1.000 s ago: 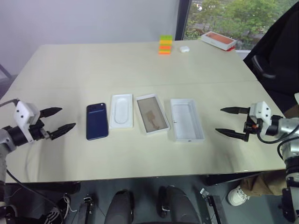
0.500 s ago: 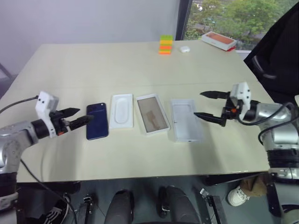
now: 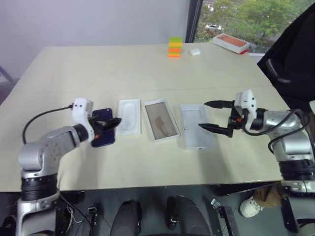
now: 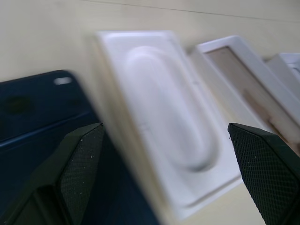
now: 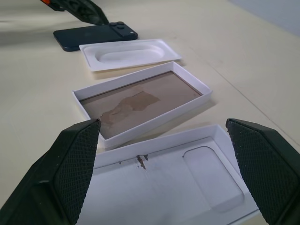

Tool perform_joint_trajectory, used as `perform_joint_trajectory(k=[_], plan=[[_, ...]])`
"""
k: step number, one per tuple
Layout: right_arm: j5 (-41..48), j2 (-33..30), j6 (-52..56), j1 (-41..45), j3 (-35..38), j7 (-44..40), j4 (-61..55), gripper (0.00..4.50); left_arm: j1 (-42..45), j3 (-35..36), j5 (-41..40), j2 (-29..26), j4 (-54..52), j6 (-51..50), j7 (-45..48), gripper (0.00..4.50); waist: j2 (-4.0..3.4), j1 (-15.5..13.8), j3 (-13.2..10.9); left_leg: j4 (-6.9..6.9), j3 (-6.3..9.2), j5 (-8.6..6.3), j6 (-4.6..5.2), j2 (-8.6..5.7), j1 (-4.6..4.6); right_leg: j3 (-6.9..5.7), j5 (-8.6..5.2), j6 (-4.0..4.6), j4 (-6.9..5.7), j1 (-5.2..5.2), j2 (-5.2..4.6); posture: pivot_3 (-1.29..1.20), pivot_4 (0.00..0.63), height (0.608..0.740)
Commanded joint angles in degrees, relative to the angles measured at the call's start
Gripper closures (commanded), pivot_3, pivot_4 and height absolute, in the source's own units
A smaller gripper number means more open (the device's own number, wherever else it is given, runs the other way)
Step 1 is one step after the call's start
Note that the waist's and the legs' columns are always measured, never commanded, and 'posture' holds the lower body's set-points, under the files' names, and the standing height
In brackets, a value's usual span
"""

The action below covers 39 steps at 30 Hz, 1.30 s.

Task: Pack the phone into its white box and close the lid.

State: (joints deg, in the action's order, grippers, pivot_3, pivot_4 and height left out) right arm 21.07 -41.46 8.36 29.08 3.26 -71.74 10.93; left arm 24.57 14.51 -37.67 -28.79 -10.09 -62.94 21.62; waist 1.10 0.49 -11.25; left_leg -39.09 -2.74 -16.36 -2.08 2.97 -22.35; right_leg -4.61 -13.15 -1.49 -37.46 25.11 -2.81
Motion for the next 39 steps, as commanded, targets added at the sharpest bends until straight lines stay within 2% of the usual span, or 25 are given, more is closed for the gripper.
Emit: perform_joint_trajectory(k=[1, 5, 10, 17, 23, 29, 39], plan=[[0.3, 0.3, -0.9, 0.3, 0.4, 0.6, -2.0, 0.02, 3.1, 0.3, 2.1, 2.3, 1.3, 1.0, -4.3, 0.06, 0.00, 0.1, 0.0, 0.00, 0.00, 0.00, 0.00, 0.00, 0.01, 0.00, 0.00, 0.00, 0.00, 0.00, 0.01, 0.00, 0.150, 0.740], [0.1, 1.0, -1.1, 0.4, 0.1, 1.6, -2.2, 0.02, 5.5, 1.8, 1.4, 6.4, 3.7, -0.4, -7.4, 0.06, 0.06, 0.1, 0.0, 0.00, 0.06, 0.01, -0.01, 0.00, 0.03, -0.02, 0.00, 0.00, -0.01, -0.04, 0.03, 0.00, 0.150, 0.740], [-0.1, 1.2, -1.3, 0.0, 0.0, 2.4, -2.6, 0.02, 6.2, 2.1, 1.9, 6.7, 4.8, -4.0, -9.8, 0.06, 0.06, 0.1, 0.0, 0.00, 0.06, 0.02, -0.03, 0.00, 0.04, -0.01, 0.00, 0.00, 0.00, -0.04, 0.03, 0.00, 0.150, 0.740], [-0.2, 1.6, -1.4, 0.8, -0.2, 2.8, -2.1, 0.02, 6.5, 3.2, 2.6, 8.2, 4.5, -3.8, -12.2, 0.06, 0.06, 0.1, 0.0, 0.00, 0.06, 0.03, -0.05, 0.00, 0.03, -0.02, 0.00, 0.00, 0.00, -0.04, 0.02, 0.00, 0.150, 0.740], [-0.9, 2.3, -2.2, 2.4, -1.2, 3.3, -2.3, 0.02, 6.8, 4.9, 1.2, 10.8, 6.8, -6.2, -13.6, 0.06, 0.06, 0.1, 0.0, 0.00, 0.06, 0.03, -0.05, -0.01, 0.05, -0.03, 0.00, 0.00, 0.00, -0.06, 0.02, 0.00, 0.150, 0.740], [-1.0, 2.7, -2.3, 4.2, -1.8, 3.6, -2.9, 0.02, 9.8, 6.9, 0.5, 11.8, 9.2, -13.2, -15.0, 0.06, 0.06, 0.1, 0.0, 0.00, 0.08, 0.03, -0.05, -0.01, 0.07, -0.05, 0.00, -0.01, 0.00, -0.08, 0.03, 0.00, 0.150, 0.740], [-1.3, 2.8, -3.1, 3.8, -2.0, 4.1, -3.3, 0.02, 12.5, 11.3, 0.4, 15.9, 10.9, -17.6, -17.9, 0.06, 0.06, 0.1, 0.0, 0.00, 0.08, 0.04, -0.07, -0.01, 0.09, -0.04, 0.00, -0.01, 0.00, -0.12, 0.01, 0.00, 0.150, 0.740]])
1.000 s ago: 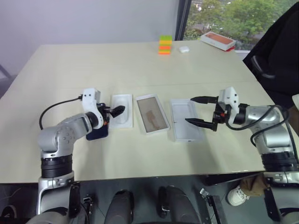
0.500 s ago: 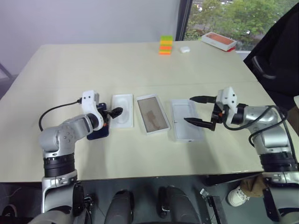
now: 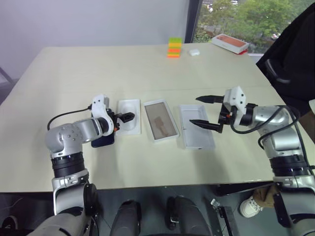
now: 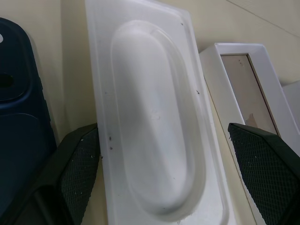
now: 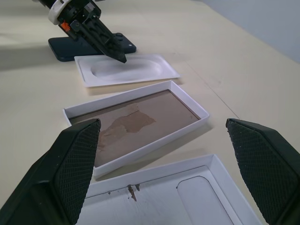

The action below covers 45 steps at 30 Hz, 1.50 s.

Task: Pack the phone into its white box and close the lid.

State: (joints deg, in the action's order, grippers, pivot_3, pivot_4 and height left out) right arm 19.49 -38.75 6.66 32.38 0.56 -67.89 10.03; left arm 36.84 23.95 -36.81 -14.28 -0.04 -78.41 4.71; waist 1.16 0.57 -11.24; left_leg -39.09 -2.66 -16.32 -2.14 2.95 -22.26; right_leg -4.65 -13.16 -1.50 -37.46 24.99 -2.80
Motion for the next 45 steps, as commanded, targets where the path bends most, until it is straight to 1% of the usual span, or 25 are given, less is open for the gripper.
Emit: perform_joint_trajectory(k=[1, 5, 10, 11, 13, 16, 18, 28, 31, 33, 34, 40, 43, 45], plan=[[0.2, 0.1, -1.4, 0.5, 0.7, 0.3, -2.6, 0.02, 0.4, 2.9, -0.7, 2.1, 0.9, -2.5, -1.3, 0.06, 0.00, 0.0, 0.0, 0.00, 0.00, 0.00, 0.00, 0.00, 0.00, 0.00, 0.00, 0.00, 0.00, 0.00, 0.00, 0.00, 0.150, 0.740], [0.1, -0.1, -1.4, 0.2, 0.7, 0.5, -2.9, 0.02, 0.8, 7.0, -1.2, 3.9, 3.1, -2.7, -1.5, 0.06, 0.00, -0.1, 0.0, 0.00, 0.00, 0.00, -0.01, -0.01, 0.02, -0.01, 0.00, 0.00, 0.01, -0.03, -0.01, 0.00, 0.150, 0.740], [0.2, -0.1, -1.3, 0.2, 0.7, 0.7, -3.3, 0.02, 0.8, 7.8, -1.6, 4.6, 3.5, -3.2, -1.6, 0.06, 0.00, 0.0, 0.0, 0.00, 0.01, 0.00, -0.01, -0.01, 0.08, -0.03, 0.00, -0.01, 0.02, -0.09, -0.01, 0.00, 0.150, 0.740], [0.2, -0.1, -1.3, 0.2, 0.7, 0.7, -3.3, 0.00, 0.8, 8.0, -1.6, 4.7, 3.6, -3.2, -1.6, 0.28, 0.00, 0.0, 0.0, 0.00, 0.00, 0.00, -0.01, -0.01, 0.08, -0.03, 0.00, -0.01, 0.02, -0.09, -0.01, 0.00, 0.150, 0.740], [0.2, -0.1, -1.3, 0.2, 0.7, 0.8, -3.4, 0.00, 1.0, 8.6, -1.8, 5.1, 3.8, -3.6, -1.9, 0.91, 0.00, -0.1, 0.0, 0.00, 0.01, 0.00, -0.01, -0.01, 0.08, -0.03, 0.00, -0.01, 0.01, -0.09, -0.01, 0.00, 0.150, 0.740], [0.3, -0.1, -1.2, 0.3, 0.7, 0.8, -3.3, 0.00, 0.9, 7.9, -1.3, 4.7, 3.7, -4.2, -1.8, 2.40, 0.00, -0.1, 0.0, 0.00, 0.01, 0.00, -0.01, -0.02, 0.06, -0.04, 0.00, -0.01, 0.03, -0.09, -0.01, 0.00, 0.150, 0.740], [0.2, -0.1, -1.4, 0.4, 0.7, 0.7, -3.2, 0.00, 0.8, 8.7, -1.3, 4.9, 3.9, -4.7, -2.1, 2.40, 0.00, -0.1, 0.0, 0.00, 0.01, 0.00, -0.01, -0.02, 0.05, -0.04, -0.01, -0.01, 0.05, -0.09, -0.02, 0.00, 0.150, 0.740], [0.1, 0.0, -1.5, 0.3, 0.7, 0.8, -3.0, 0.00, -0.2, 7.1, -0.4, 4.4, 3.8, -5.0, -1.4, 2.40, 0.00, -0.1, 0.0, 0.01, 0.01, 0.00, -0.01, -0.02, 0.06, -0.04, 0.00, -0.01, 0.06, -0.10, -0.03, 0.00, 0.150, 0.740], [0.1, 0.0, -1.6, 0.3, 0.7, 0.9, -3.0, 0.00, -0.1, 7.4, -0.3, 4.5, 4.0, -5.3, -1.7, 3.26, 0.00, -0.1, 0.0, 0.01, 0.01, 0.00, -0.01, -0.02, 0.06, -0.04, -0.01, -0.01, 0.06, -0.10, -0.03, 0.00, 0.150, 0.740], [0.1, 0.0, -1.5, 0.3, 0.7, 0.9, -3.1, 0.00, 0.0, 7.4, -0.1, 4.5, 4.1, -5.3, -1.6, 4.16, 0.00, -0.1, 0.0, 0.01, 0.01, 0.00, -0.01, -0.02, 0.06, -0.04, -0.01, -0.01, 0.06, -0.10, -0.03, 0.00, 0.150, 0.740], [0.1, 0.0, -1.5, 0.3, 0.7, 0.9, -3.2, 0.00, 0.0, 7.4, 0.0, 4.5, 4.2, -5.1, -1.6, 4.47, 0.00, -0.1, 0.0, 0.01, 0.01, 0.00, -0.01, -0.02, 0.06, -0.04, -0.01, -0.01, 0.06, -0.10, -0.03, 0.00, 0.150, 0.740], [0.2, 0.0, -1.2, 0.3, 0.6, 1.1, -3.4, 0.00, -0.3, 7.4, 0.0, 3.9, 3.9, -5.7, -0.9, 4.47, 0.00, 0.0, 0.0, 0.01, 0.02, 0.00, -0.01, -0.02, 0.06, -0.04, -0.01, -0.01, 0.06, -0.10, -0.02, 0.00, 0.150, 0.740], [0.9, 0.1, 0.2, -0.1, 0.6, 1.3, -3.9, 0.00, 0.6, 10.4, -1.6, 4.0, 3.7, -7.1, -0.4, 4.47, 0.00, 0.0, 0.0, 0.01, 0.01, 0.00, -0.01, -0.02, 0.06, -0.04, -0.01, -0.01, 0.07, -0.10, -0.02, 0.00, 0.150, 0.740], [1.8, 0.2, 1.7, -1.1, 0.3, 1.0, -5.9, 0.00, 1.0, 11.3, -2.5, 2.8, 2.9, -6.8, 0.8, 4.47, 0.02, 0.0, 0.0, 0.01, 0.02, 0.00, -0.01, -0.02, 0.06, -0.04, -0.01, -0.01, 0.07, -0.10, -0.02, 0.00, 0.150, 0.740]])
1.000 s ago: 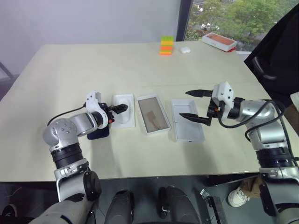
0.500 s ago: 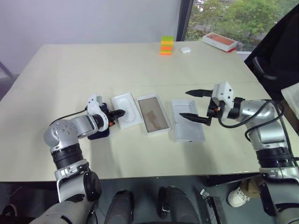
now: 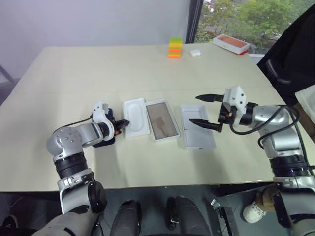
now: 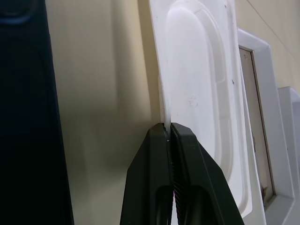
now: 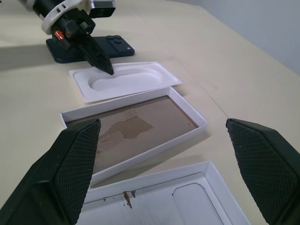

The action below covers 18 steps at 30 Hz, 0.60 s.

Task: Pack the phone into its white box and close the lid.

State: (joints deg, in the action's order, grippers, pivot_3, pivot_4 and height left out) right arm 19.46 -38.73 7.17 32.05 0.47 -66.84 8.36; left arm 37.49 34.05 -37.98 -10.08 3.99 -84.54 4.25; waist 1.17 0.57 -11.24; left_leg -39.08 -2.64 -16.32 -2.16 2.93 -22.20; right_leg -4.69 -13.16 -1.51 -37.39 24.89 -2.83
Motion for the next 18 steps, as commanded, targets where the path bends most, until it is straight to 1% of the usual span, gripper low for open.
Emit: perform_joint_trajectory(k=[1, 3, 4, 6, 10, 13, 16, 18], plan=[[2.3, 0.4, 2.2, -1.6, 0.0, -0.2, -6.0, 0.00, 0.7, 1.8, -1.5, -2.4, -1.2, -0.7, 1.8, 4.47, 0.03, 0.0, 0.0, 0.01, 0.01, 0.00, 0.00, 0.00, -0.01, 0.00, 0.00, 0.00, 0.00, 0.01, 0.00, 0.00, 0.150, 0.740], [3.3, 0.7, 4.7, -2.5, -0.6, 0.0, -8.5, 0.00, 1.2, 2.4, -1.9, -3.8, -1.3, -0.4, 2.8, 4.47, 0.05, 0.2, 0.0, 0.01, 0.05, 0.00, 0.00, 0.01, -0.03, -0.01, 0.00, 0.00, 0.00, 0.02, 0.02, 0.00, 0.150, 0.740], [2.9, 1.1, 5.8, -2.7, -1.6, 0.7, -10.0, 0.00, 1.8, 3.3, -2.2, -4.2, -1.0, -0.6, 3.1, 4.47, 0.05, 0.2, 0.0, 0.02, 0.05, 0.00, 0.00, 0.03, -0.02, -0.01, 0.00, 0.00, 0.00, 0.02, 0.03, 0.00, 0.150, 0.740], [1.5, 1.9, 7.0, -3.0, -3.7, 1.8, -11.7, 0.00, 1.8, 2.7, -1.9, -5.2, -1.0, 0.0, 3.8, 4.47, 0.05, 0.2, 0.0, 0.03, 0.05, 0.01, -0.03, 0.03, -0.02, -0.02, 0.00, 0.00, -0.01, 0.03, 0.03, 0.00, 0.150, 0.740], [-0.7, 2.9, 6.6, -3.2, -7.1, 2.1, -13.2, 0.00, 2.7, 4.1, -2.5, -4.5, -1.2, -1.1, 3.7, 4.47, 0.05, -0.1, 0.0, 0.03, 0.07, 0.02, -0.04, 0.02, -0.06, -0.04, 0.00, 0.00, 0.02, 0.03, 0.00, 0.00, 0.150, 0.740], [-4.1, 4.2, 4.8, -2.6, -10.7, 2.8, -12.6, 0.00, 3.5, 4.8, -2.6, -4.9, -1.4, -1.8, 3.4, 4.47, 0.08, 0.0, 0.0, 0.02, 0.04, 0.02, -0.05, -0.01, -0.10, -0.05, 0.00, 0.00, 0.11, 0.03, -0.05, 0.00, 0.150, 0.740], [-10.9, 5.4, 0.1, -1.4, -16.7, 2.5, -8.6, 0.00, 3.6, 5.1, -2.4, -6.4, -0.6, -1.9, 3.9, 4.47, 0.08, 0.1, 0.0, 0.02, 0.05, 0.02, -0.04, -0.02, -0.11, -0.06, 0.00, -0.01, 0.12, 0.03, -0.04, 0.00, 0.150, 0.740], [-10.9, 6.8, 1.8, 0.0, -17.8, 2.1, -7.0, 0.00, 3.5, 5.3, -2.4, -6.6, -0.6, -2.0, 3.9, 4.47, 0.08, 0.2, 0.0, 0.03, 0.06, 0.02, -0.04, -0.01, -0.09, -0.06, 0.00, -0.01, 0.10, 0.04, -0.02, 0.00, 0.150, 0.740]])
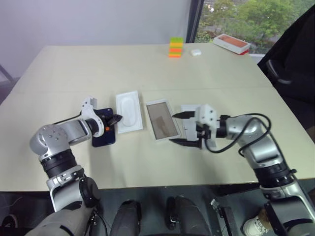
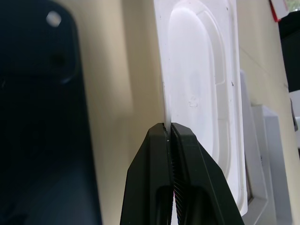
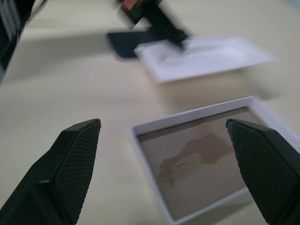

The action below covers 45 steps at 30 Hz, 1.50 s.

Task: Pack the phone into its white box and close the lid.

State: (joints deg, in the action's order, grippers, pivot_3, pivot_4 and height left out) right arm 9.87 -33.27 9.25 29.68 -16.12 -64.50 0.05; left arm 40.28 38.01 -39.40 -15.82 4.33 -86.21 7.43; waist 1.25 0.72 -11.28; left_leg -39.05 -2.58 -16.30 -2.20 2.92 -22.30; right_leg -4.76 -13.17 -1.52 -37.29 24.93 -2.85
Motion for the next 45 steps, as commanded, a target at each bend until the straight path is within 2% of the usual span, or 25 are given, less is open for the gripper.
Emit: perform_joint_trajectory(k=[1, 7, 8, 10, 17, 18, 30, 32, 35, 38, 42, 45], plan=[[-2.2, 1.6, -0.8, 3.0, -2.1, -0.5, 2.2, 0.00, 0.7, 1.4, -1.1, -0.7, -1.0, -0.4, 0.6, 4.47, 0.00, 0.0, 0.0, 0.01, 0.00, 0.00, 0.00, 0.01, 0.01, 0.01, 0.00, 0.01, -0.01, 0.00, 0.00, 0.00, 0.150, 0.740], [-5.1, 2.9, -1.4, 5.9, -4.2, -1.3, 7.6, 0.00, 0.5, 1.6, -1.0, 0.7, -2.4, -0.5, -0.1, 4.47, 0.01, -0.1, 0.0, 0.01, 0.00, 0.03, -0.05, 0.02, 0.01, 0.01, 0.01, 0.02, -0.03, 0.01, -0.01, 0.00, 0.150, 0.740], [-4.9, 3.0, -0.4, 6.1, -4.3, -1.8, 8.0, 0.25, 0.4, 1.5, -1.0, 0.8, -2.5, -0.6, -0.2, 4.49, 0.01, -0.1, 0.0, 0.01, 0.00, 0.03, -0.05, 0.02, 0.00, 0.01, 0.01, 0.02, -0.03, 0.01, -0.01, 0.00, 0.150, 0.740], [-5.4, 3.0, 0.0, 6.4, -4.5, -2.3, 9.1, 0.82, 0.4, 1.7, -0.8, 0.9, -2.7, -0.6, -0.2, 4.50, 0.01, -0.1, 0.0, 0.01, 0.01, 0.03, -0.05, 0.02, -0.02, -0.01, 0.01, 0.01, -0.02, 0.01, -0.02, 0.00, 0.150, 0.740], [-7.6, 3.2, -0.7, 7.0, -5.1, -2.0, 11.2, 4.39, 0.0, 1.9, -0.8, 0.9, -2.8, -0.5, 0.0, 4.50, 0.01, 0.0, 0.0, 0.01, 0.01, 0.03, -0.06, 0.01, 0.00, -0.01, 0.01, 0.02, -0.03, 0.01, -0.02, 0.00, 0.150, 0.740], [-7.6, 3.4, -0.8, 7.0, -4.9, -1.9, 11.2, 4.46, 0.0, 2.0, -0.8, 0.9, -2.7, -0.5, 0.0, 4.50, 0.01, 0.0, 0.0, 0.01, 0.01, 0.03, -0.06, 0.01, 0.00, -0.01, 0.01, 0.02, -0.04, 0.01, -0.02, 0.00, 0.150, 0.740], [-6.6, 8.4, 4.0, 3.9, -5.6, 1.4, 3.5, 4.46, 6.7, 8.3, -1.3, 3.4, -3.6, -6.1, -3.3, 4.50, 0.02, 0.0, 0.0, 0.02, 0.03, 0.05, -0.10, 0.02, 0.00, -0.02, 0.01, 0.01, -0.04, 0.01, -0.02, 0.00, 0.150, 0.740], [-6.9, 8.7, 4.1, 3.6, -5.6, 1.8, 2.9, 4.46, 6.8, 8.3, -1.5, 3.5, -3.9, -6.3, -3.3, 4.50, 0.02, 0.0, 0.0, 0.03, 0.03, 0.05, -0.10, 0.02, -0.01, -0.02, 0.01, 0.01, -0.04, 0.01, -0.02, 0.00, 0.150, 0.740], [-6.8, 9.7, 5.6, 2.6, -7.2, 1.5, 1.4, 4.46, 5.7, 3.9, -4.9, 2.2, -5.0, -6.3, -3.8, 4.50, 0.02, 0.0, 0.0, 0.03, 0.03, 0.05, -0.11, 0.02, 0.00, -0.01, 0.01, 0.01, -0.04, 0.01, -0.03, 0.00, 0.150, 0.740], [-5.2, 11.4, 9.5, 3.0, -7.0, 1.8, 1.1, 4.46, 4.8, 2.4, -7.4, 2.5, -4.9, -6.3, -5.4, 4.50, 0.02, 0.0, 0.0, 0.03, 0.05, 0.07, -0.16, 0.02, 0.00, -0.01, 0.01, 0.01, -0.06, 0.01, -0.03, 0.00, 0.150, 0.740], [-5.4, 11.8, 9.8, 3.6, -6.4, 2.1, 1.6, 3.19, 4.2, 1.8, -9.6, 3.9, -5.5, -6.3, -8.1, 4.50, 0.02, 0.0, 0.0, 0.03, 0.07, 0.09, -0.18, 0.02, 0.00, -0.01, 0.01, 0.02, -0.07, 0.01, -0.04, 0.00, 0.150, 0.740], [-4.9, 10.6, 8.3, 4.3, -4.4, 2.1, 1.6, 1.69, 3.3, 0.5, -11.8, 4.5, -6.4, -6.3, -9.7, 4.50, 0.02, 0.0, 0.0, 0.03, 0.06, 0.09, -0.18, 0.01, 0.00, -0.01, 0.01, 0.02, -0.07, 0.01, -0.05, 0.00, 0.150, 0.740]])
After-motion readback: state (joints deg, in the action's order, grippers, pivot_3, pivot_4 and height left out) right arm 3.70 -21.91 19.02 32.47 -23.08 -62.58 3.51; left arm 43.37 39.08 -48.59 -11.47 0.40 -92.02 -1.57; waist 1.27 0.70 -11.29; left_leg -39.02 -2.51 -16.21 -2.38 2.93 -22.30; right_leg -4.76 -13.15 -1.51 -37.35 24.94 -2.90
